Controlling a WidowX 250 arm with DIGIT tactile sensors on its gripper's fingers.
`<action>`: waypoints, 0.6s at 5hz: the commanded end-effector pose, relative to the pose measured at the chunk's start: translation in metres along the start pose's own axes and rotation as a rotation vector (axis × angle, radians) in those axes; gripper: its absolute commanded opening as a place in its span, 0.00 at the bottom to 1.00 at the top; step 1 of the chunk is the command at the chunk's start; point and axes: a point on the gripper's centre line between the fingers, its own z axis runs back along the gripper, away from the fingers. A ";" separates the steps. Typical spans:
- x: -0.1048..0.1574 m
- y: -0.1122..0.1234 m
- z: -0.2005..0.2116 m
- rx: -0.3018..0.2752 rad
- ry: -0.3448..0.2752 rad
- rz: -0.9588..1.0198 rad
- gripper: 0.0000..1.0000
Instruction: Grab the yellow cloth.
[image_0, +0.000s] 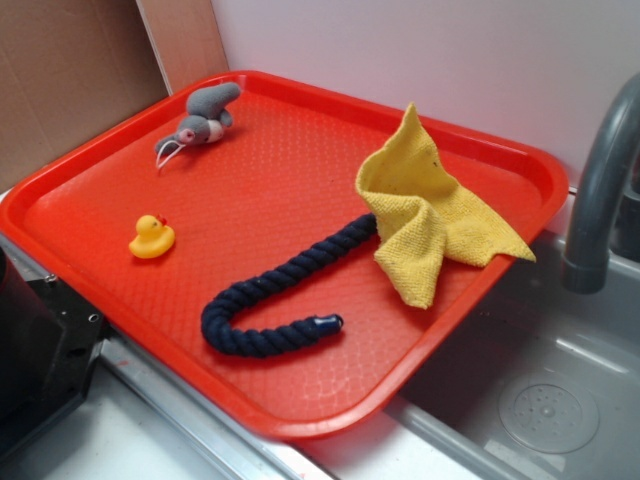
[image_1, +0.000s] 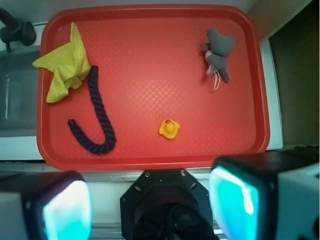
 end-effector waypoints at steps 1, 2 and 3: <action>0.000 0.000 0.000 0.000 0.000 0.000 1.00; 0.043 -0.050 -0.047 0.012 0.080 -0.251 1.00; 0.074 -0.096 -0.088 0.028 0.060 -0.504 1.00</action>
